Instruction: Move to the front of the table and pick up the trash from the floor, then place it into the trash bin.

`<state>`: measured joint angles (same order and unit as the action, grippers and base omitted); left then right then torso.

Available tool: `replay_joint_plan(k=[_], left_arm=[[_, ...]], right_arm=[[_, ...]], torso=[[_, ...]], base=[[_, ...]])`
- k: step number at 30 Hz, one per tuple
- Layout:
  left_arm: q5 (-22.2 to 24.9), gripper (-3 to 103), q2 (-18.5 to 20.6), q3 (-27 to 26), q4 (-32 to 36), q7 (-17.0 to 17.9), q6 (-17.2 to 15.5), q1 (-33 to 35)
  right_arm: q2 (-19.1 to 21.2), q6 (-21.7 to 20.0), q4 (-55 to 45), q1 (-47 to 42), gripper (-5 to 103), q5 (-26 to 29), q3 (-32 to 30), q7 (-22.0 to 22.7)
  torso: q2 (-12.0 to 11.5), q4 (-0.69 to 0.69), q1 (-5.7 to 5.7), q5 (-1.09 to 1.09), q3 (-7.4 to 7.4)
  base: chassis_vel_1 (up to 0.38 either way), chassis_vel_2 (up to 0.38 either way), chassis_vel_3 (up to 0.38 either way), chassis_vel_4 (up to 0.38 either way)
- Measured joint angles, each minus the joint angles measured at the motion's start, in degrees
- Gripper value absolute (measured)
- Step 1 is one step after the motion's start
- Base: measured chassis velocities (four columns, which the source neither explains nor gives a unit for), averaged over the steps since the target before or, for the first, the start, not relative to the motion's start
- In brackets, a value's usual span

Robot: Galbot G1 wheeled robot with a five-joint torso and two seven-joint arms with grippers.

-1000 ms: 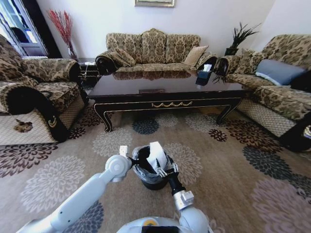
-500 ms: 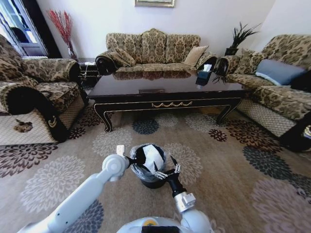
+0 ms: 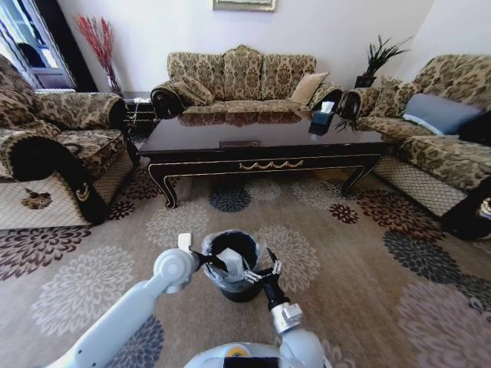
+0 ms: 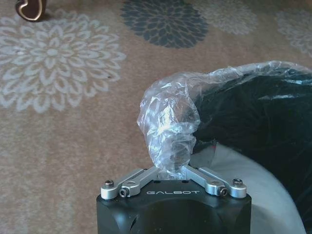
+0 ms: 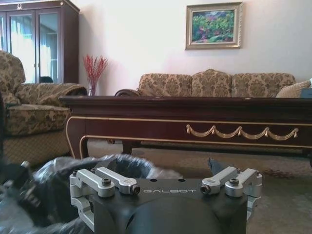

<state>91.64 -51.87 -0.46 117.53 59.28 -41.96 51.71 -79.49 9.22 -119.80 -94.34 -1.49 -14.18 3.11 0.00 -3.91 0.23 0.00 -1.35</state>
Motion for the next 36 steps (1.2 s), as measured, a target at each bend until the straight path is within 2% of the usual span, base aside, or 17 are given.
replay_joint_plan(k=[11,15,26,36], left_arm=[[-0.3,0,-0.54,-3.23,-2.91,-0.59,0.14,0.59],[-1.65,0,-0.41,-4.27,-5.88,-0.65,0.42,-0.38],[-3.16,0,-1.01,-4.95,-11.11,-0.68,1.59,-2.43],[-6.7,0,-1.51,-5.59,-14.17,-3.94,2.53,-2.3]], right_arm=[[0.4,-0.11,-1.69,-0.69,100,2.64,-2.3,0.43],[0.52,-0.07,-1.7,-1.19,100,3.1,-3.16,0.46],[0.5,0.0,-1.14,-1.51,100,3.15,-3.6,0.47],[0.66,0.07,-1.01,-1.84,100,3.15,-4.21,0.47]], torso=[[0.0,0.0,0.0,-0.01,0.0],[0.0,-0.01,0.0,0.0,0.0],[0.0,-0.01,0.0,-0.01,0.0],[0.0,0.0,0.0,0.0,0.0]], base=[[0.0,0.0,0.0,0.0],[0.0,0.0,0.0,0.0],[0.0,0.0,0.0,0.0],[0.0,0.0,0.0,0.0]])
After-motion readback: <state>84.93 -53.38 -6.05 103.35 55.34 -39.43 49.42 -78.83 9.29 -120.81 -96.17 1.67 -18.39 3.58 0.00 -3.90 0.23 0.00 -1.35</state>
